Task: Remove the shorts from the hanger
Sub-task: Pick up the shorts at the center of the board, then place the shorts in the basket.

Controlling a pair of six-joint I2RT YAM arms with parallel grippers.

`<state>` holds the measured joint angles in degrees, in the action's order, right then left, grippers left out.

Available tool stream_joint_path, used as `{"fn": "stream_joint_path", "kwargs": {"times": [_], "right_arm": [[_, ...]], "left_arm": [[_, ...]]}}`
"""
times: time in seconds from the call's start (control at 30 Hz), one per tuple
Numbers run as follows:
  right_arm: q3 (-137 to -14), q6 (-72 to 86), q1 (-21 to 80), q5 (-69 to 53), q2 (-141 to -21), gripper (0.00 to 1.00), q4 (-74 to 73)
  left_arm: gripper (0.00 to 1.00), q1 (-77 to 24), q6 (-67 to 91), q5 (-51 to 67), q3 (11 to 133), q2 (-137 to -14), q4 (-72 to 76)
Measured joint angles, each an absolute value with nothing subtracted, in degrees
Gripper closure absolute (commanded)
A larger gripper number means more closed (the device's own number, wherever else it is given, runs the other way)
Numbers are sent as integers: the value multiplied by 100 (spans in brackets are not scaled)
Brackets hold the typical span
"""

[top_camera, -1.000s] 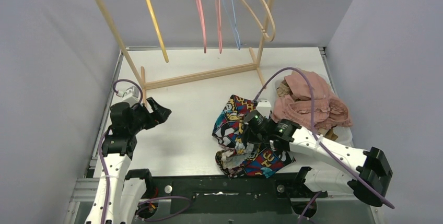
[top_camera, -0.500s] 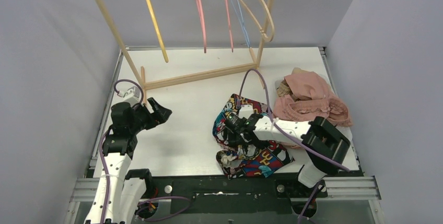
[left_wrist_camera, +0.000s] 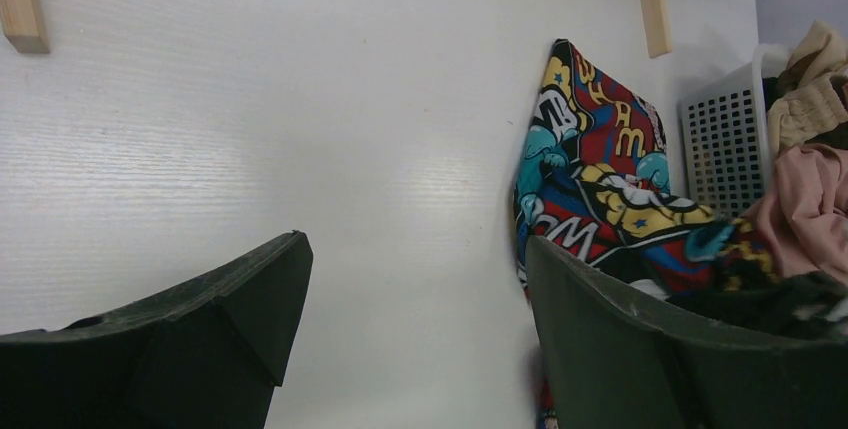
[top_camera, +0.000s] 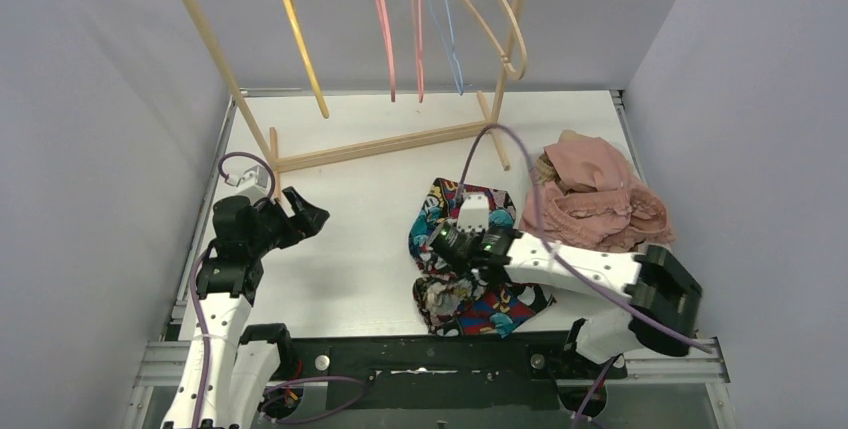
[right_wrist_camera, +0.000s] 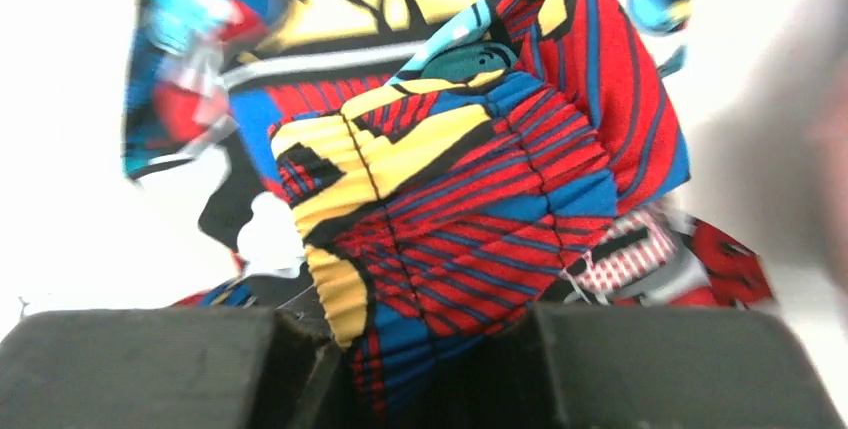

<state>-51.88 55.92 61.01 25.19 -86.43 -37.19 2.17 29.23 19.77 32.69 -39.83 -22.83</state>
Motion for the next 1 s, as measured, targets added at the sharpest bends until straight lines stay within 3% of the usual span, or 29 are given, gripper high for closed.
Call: {"fn": "stream_joint_path", "kwargs": {"times": [0.13,0.3,0.63,0.77,0.87,0.93,1.0], "right_arm": [[-6027,5376,6055,3072,-7330,100,-4523],[-8040,5129,5822,4165,-6031,100,-5223],[-10335,4235,5695,6250,-5837,100,-6490],[-10204,3983,5190,6681,-6047,100,-6661],[-9303,3745,4233,6479,-5970,100,-6399],[-8226,3522,3033,5697,-5811,97,-5843],[-6954,3339,1522,4580,-5719,88,-5317]], "left_arm": [[22,215,2923,1977,3262,-3981,-2279],[22,193,2923,1975,3247,-3983,-2270],[22,178,2926,1975,3247,-4021,-2268],[22,150,2926,1973,3249,-4027,-2270],[21,143,2926,1968,3247,-4038,-2270],[20,141,2928,1944,3249,-4040,-2270],[20,141,2930,1907,3247,-4038,-2270]]}}
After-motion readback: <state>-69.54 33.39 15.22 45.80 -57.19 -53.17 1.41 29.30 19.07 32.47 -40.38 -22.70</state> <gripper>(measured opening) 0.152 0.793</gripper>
